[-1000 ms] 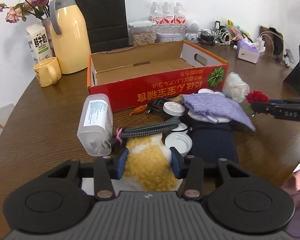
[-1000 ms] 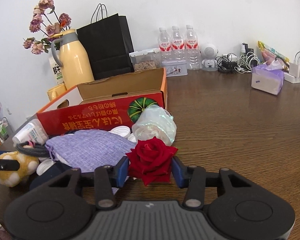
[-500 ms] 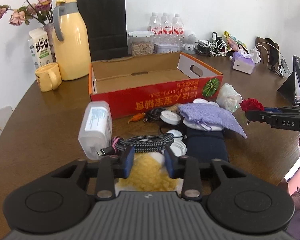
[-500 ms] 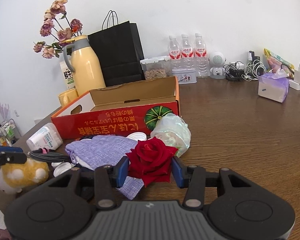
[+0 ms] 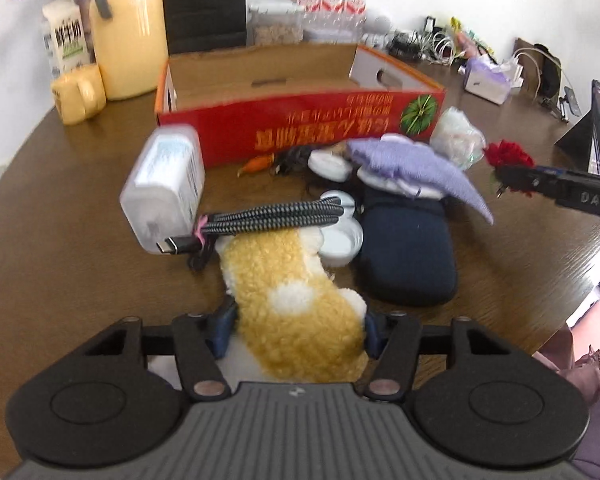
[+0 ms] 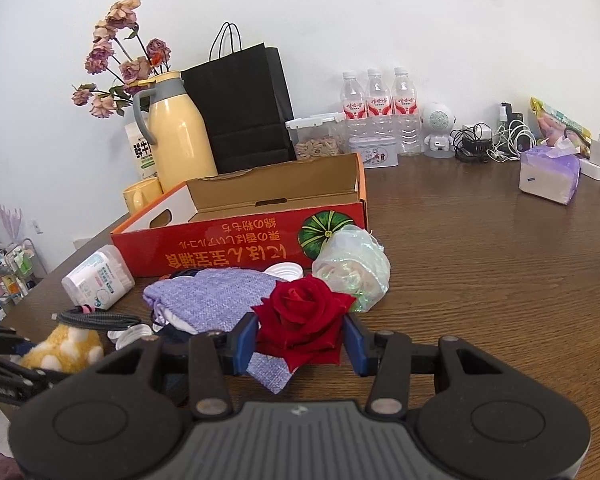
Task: Organize objects
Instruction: 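Lift the plush sheep with the left gripper and drop it into the cardboard box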
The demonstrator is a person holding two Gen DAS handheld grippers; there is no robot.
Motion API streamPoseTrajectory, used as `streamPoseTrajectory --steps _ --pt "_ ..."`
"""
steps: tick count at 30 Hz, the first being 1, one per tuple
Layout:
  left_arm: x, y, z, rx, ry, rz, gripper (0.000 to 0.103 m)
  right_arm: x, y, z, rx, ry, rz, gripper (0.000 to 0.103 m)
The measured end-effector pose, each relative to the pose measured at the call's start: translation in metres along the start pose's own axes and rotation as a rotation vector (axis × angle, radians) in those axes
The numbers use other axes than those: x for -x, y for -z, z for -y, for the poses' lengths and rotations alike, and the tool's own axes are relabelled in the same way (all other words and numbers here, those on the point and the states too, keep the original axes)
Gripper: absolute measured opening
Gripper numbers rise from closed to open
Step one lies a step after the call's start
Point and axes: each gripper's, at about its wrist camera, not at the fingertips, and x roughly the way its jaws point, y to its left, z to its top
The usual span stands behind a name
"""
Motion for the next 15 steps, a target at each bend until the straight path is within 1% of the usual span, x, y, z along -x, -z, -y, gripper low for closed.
streamPoseTrajectory --steps 6,9,11,15 --pt "0.031 -0.016 -0.002 -0.032 0.038 0.023 0.06 0.002 -0.004 -0.006 0.021 -0.013 0.006 0.045" --pt "0.045 -0.028 -0.002 -0.047 0.021 0.08 0.06 0.002 -0.007 -0.01 0.031 -0.024 0.016 0.045" --pt "0.051 -0.036 -0.004 -0.041 0.015 0.126 0.06 0.001 -0.011 -0.013 0.038 -0.032 0.023 0.045" --pt "0.054 -0.057 -0.002 -0.035 -0.008 0.221 0.061 -0.004 -0.024 -0.021 0.065 -0.048 0.048 0.045"
